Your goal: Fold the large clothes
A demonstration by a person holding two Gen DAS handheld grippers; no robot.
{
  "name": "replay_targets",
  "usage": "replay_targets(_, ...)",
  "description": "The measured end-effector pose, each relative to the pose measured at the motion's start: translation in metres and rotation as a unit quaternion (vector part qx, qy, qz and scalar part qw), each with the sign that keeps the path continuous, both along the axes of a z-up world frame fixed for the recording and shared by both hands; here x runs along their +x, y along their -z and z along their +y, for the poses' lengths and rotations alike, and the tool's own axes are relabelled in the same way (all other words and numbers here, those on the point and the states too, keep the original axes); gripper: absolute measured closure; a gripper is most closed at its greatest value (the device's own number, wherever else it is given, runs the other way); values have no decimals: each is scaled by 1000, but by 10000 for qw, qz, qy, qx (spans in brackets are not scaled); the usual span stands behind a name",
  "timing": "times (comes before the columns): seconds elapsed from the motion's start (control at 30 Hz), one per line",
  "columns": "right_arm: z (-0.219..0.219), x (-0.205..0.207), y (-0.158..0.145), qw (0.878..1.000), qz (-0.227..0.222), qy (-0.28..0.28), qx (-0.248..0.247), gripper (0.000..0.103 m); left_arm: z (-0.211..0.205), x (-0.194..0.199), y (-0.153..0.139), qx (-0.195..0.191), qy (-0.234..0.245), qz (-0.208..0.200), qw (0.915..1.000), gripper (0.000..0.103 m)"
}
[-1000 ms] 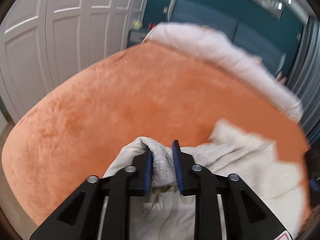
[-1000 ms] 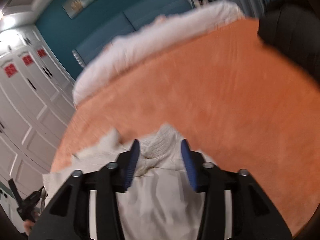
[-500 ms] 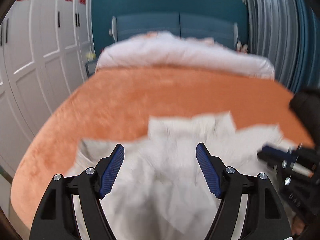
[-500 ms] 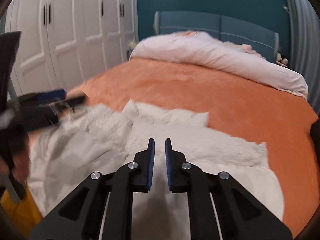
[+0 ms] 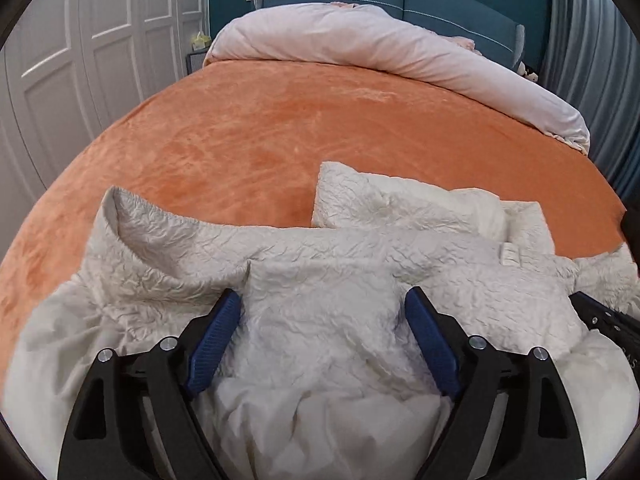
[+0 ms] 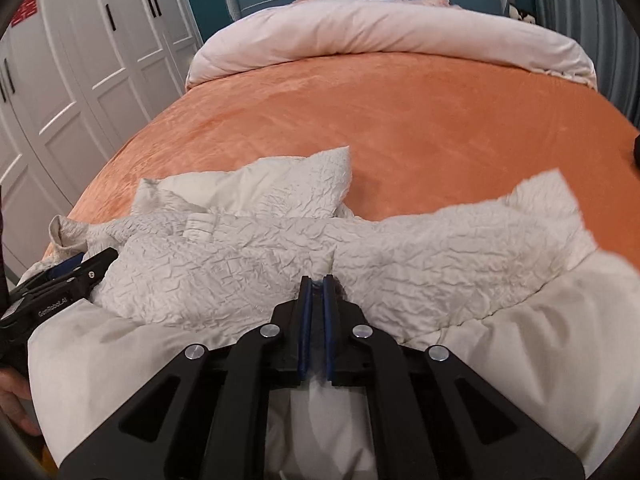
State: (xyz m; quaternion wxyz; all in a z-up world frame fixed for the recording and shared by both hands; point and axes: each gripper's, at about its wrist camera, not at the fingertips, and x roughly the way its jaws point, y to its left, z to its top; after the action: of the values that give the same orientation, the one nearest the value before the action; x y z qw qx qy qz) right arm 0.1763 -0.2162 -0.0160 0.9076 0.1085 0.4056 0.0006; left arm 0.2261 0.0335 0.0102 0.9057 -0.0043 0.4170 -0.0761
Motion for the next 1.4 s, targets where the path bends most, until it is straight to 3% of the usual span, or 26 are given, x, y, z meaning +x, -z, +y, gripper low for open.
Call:
replay_targets(0.23, -12, 4, 17, 9990, -24, 65, 445, 101, -6, 13, 16, 49, -30, 6, 10000, 16)
replay_targets(0.53, -10, 9, 15, 9989, 48, 74, 451, 102, -8, 18, 18, 118, -41, 72, 9999, 15)
replay_targets(0.63, -6, 7, -9, 9997, 184, 112, 94, 99, -3, 16, 2, 203, -4, 180, 9996, 16)
replay_targets(0.77, -8, -7, -53, 9996, -111, 52, -257, 95, 11, -3, -37, 498, -71, -243, 9984, 16)
replay_targets(0.9, -37, -1, -58, 9975, -48, 397, -575, 95, 43, 6, -51, 717, -349, -381, 9961, 16)
replay_targets(1.0, -77, 2, -31, 9952, 215, 907, -285, 98, 75, 23, -37, 484, -763, -143, 9958, 16)
replay_targets(1.13, -86, -2, -6, 9949, 227, 967, -160, 98, 103, 39, 11, 173, -1123, 437, 9926, 15)
replay_targets(1.23, -86, 2, 5, 9947, 290, 978, -82, 98, 105, 44, 22, 62, -1240, 479, 9911, 10)
replay_targets(1.4, -103, -3, 19, 9927, 164, 1040, 587, 100, 105, 51, 33, -5, -1274, 543, 9904, 5)
